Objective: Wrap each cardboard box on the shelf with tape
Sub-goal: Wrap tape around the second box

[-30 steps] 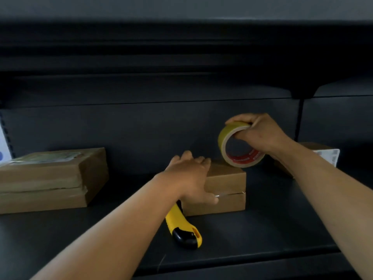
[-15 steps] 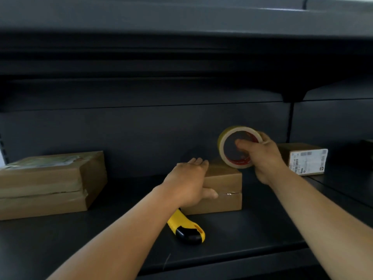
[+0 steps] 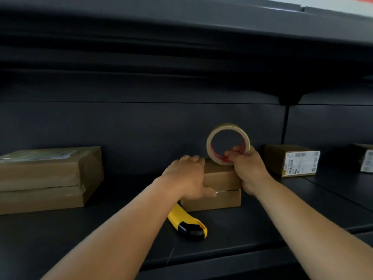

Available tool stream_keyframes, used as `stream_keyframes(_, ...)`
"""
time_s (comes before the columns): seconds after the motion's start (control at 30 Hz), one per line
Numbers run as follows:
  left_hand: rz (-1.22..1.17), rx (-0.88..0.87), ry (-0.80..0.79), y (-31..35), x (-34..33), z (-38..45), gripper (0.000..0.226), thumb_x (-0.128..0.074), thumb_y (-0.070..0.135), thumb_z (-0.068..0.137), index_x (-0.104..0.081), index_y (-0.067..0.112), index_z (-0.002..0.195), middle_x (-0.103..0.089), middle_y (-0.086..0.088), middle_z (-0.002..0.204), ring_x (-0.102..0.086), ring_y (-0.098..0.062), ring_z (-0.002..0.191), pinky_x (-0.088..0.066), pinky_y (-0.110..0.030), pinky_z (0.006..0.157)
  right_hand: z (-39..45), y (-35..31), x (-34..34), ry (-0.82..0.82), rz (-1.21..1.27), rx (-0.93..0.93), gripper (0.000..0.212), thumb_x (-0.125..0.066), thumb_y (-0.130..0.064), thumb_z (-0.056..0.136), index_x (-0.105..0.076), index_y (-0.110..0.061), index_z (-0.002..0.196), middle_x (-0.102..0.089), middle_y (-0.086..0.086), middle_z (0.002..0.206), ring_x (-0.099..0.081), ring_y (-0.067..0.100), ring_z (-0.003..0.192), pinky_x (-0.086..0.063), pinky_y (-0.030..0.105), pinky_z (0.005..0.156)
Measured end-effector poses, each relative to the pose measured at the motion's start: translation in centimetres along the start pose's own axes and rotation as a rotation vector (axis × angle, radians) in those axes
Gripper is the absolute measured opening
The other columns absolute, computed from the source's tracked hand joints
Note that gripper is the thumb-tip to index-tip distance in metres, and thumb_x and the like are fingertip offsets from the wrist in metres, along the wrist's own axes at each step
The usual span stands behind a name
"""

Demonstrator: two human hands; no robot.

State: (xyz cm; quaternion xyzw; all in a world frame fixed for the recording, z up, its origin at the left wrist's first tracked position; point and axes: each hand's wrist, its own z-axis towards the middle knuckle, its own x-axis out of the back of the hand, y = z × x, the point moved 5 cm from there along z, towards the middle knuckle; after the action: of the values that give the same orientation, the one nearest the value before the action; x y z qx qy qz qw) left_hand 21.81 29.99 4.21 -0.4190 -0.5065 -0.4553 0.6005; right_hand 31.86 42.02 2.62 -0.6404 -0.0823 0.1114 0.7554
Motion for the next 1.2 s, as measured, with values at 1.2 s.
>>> stream_keyframes(1.2, -0.130, 0.135, -0.233, 1.1, 1.2, 2.9, 0.109, -0.065, 0.077, 0.060, -0.023, 0.030, 0.148, -0.028, 0.001, 0.153, -0.023, -0.026, 0.141, -0.021, -0.040, 0.115, 0.6, 0.7, 0.0, -0.117, 0.115, 0.069, 0.012, -0.060, -0.018, 0.090, -0.049, -0.021, 0.086, -0.061, 0.005, 0.090, -0.060, 0.020, 0.087, -0.050, 0.034, 0.077)
